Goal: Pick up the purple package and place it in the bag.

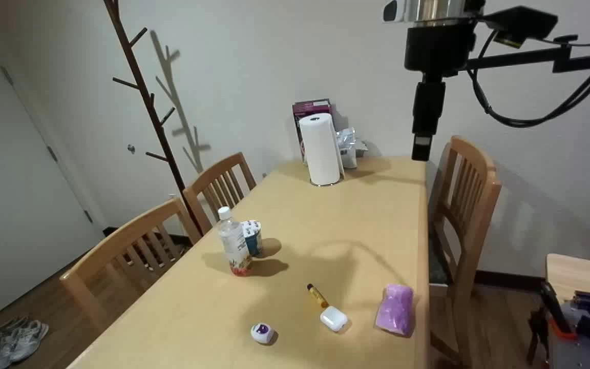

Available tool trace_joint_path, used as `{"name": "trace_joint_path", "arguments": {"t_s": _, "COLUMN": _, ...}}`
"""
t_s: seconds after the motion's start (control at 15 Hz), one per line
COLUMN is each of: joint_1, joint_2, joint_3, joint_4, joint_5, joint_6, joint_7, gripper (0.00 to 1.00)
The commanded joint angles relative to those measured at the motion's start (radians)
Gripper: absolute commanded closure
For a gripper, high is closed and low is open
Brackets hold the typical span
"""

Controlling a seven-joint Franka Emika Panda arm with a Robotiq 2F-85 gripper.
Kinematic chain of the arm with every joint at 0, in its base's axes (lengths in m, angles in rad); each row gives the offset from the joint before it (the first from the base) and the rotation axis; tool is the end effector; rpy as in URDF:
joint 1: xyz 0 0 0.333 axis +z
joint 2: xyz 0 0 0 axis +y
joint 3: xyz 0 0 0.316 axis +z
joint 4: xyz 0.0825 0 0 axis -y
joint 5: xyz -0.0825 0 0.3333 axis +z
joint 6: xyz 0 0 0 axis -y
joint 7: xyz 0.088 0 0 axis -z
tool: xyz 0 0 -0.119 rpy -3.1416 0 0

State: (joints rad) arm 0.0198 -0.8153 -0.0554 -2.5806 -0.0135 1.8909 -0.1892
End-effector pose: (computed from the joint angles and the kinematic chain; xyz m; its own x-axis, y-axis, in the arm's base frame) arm 0.2717 -0.0136 0.5188 0.9773 0.1695 0.1274 0.1713 -0.9852 -0.0032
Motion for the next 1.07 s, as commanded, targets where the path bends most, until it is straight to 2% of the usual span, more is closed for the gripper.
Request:
{"name": "trace_joint_path", "arguments": {"t_s": 0.0, "joint_1": 0.005, "joint_2": 0.001, "joint_3": -0.003, "joint_4": 0.003, "joint_5": -0.003, "joint_6": -0.003, "joint_7": 0.003, "gripper": 0.00}}
{"name": "trace_joint_path", "arguments": {"t_s": 0.8, "joint_1": 0.005, "joint_2": 0.001, "joint_3": -0.003, "joint_4": 0.003, "joint_5": -0.003, "joint_6": -0.003, "joint_7": 0.003, "gripper": 0.00}}
{"name": "trace_joint_path", "arguments": {"t_s": 1.0, "joint_1": -0.017, "joint_2": 0.006, "joint_3": -0.005, "joint_4": -0.031, "joint_5": -0.014, "joint_6": 0.074, "joint_7": 0.025, "gripper": 0.00}}
